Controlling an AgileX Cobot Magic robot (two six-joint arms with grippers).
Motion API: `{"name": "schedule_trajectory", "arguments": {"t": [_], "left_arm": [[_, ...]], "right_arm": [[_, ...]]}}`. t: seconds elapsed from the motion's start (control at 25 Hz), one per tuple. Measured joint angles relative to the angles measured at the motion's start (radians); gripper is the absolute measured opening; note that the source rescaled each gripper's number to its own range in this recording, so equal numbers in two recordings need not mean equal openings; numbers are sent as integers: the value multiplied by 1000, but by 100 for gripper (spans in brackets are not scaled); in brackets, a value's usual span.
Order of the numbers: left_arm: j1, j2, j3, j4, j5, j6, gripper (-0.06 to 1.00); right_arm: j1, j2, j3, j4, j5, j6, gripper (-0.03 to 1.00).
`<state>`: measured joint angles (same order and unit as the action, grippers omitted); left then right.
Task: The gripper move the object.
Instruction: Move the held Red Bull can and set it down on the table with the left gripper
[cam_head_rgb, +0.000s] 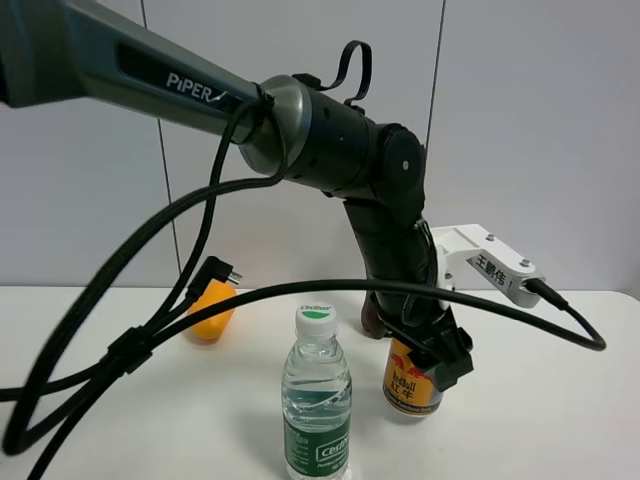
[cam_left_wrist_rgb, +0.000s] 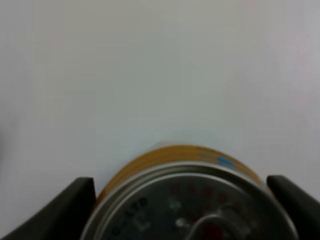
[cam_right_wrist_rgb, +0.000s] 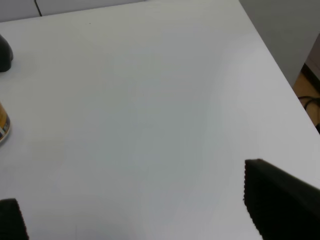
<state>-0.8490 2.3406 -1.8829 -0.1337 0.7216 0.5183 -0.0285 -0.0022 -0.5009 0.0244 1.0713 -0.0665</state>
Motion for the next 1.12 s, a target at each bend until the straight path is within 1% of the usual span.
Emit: {"name": "schedule_trajectory", "arguments": {"t": [0.16, 0.44, 1.04, 1.08, 1.12], "left_arm": [[2, 9, 0, -25, -27, 0, 3], [13, 14, 0, -36, -43, 0, 3], [14, 37, 0, -54, -29, 0, 3], [14, 37, 0, -59, -29, 0, 5], [14, 37, 0, -63, -30, 0, 9]], "right_arm": [[0, 0, 0, 0, 0, 0, 100], [0, 0, 0, 0, 0, 0, 100], [0, 0, 0, 0, 0, 0, 100], [0, 0, 0, 0, 0, 0, 100], [0, 0, 0, 0, 0, 0, 100]]}}
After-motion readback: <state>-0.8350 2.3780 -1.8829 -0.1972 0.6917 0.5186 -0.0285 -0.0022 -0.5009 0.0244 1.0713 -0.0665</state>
